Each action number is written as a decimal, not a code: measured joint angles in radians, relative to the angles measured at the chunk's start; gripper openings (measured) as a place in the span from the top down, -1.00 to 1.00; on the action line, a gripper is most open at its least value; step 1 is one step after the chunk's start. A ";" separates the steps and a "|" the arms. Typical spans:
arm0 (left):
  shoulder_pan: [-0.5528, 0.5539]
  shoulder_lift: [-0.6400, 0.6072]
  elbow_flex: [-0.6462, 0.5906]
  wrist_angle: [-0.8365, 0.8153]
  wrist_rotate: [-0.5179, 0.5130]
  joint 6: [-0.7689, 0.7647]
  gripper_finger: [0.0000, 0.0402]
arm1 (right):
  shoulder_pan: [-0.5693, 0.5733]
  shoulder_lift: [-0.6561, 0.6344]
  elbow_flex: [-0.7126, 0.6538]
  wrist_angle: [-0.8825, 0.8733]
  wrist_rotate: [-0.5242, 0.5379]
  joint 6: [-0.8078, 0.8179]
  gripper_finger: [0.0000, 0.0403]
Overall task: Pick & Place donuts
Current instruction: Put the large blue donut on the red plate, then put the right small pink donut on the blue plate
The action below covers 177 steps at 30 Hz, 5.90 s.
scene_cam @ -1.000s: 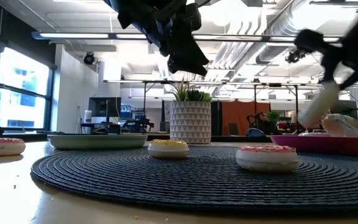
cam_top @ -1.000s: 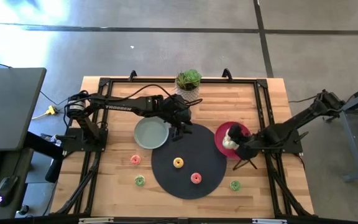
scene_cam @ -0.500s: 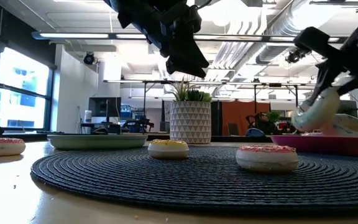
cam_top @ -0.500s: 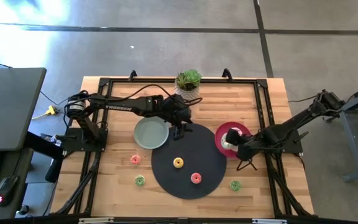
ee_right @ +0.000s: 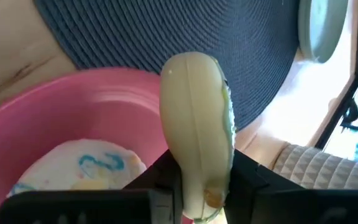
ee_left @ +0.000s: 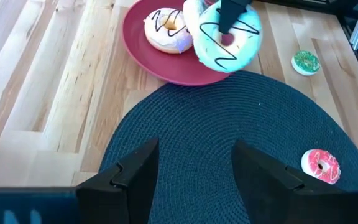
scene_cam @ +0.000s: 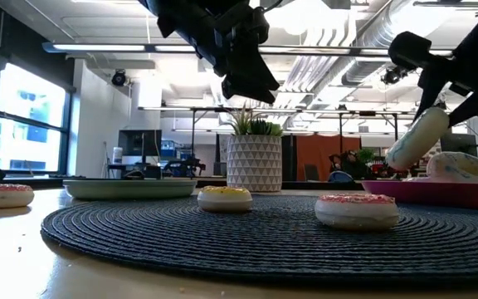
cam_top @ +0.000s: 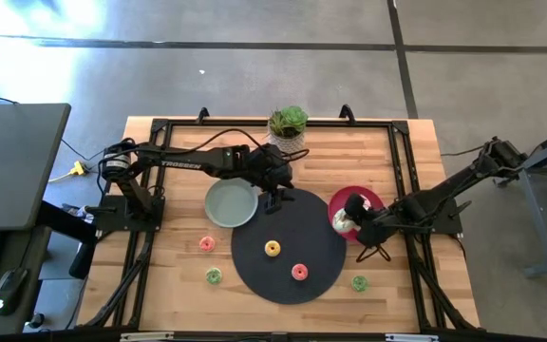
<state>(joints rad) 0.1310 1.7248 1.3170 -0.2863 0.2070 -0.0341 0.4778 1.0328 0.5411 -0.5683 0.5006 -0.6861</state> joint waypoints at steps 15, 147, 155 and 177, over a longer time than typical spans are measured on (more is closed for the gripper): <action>0.000 0.000 0.000 0.001 0.000 0.000 0.03 | 0.000 0.000 0.000 -0.044 0.088 0.077 0.42; -0.210 -0.831 -0.363 -0.352 -0.459 -0.155 0.47 | -0.536 0.922 0.622 0.885 -0.534 0.817 0.91; -0.210 -0.831 -0.363 -0.365 -0.433 -0.155 0.47 | -0.604 1.016 0.741 0.804 -0.633 0.847 0.89; -0.210 -0.831 -0.363 -0.375 -0.435 -0.155 0.47 | -0.611 1.082 0.740 0.804 -0.604 0.809 0.44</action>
<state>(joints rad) -0.0792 0.8936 0.9543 -0.6615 -0.2276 -0.1894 -0.1329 2.1151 1.2816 0.2362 -0.1036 0.1230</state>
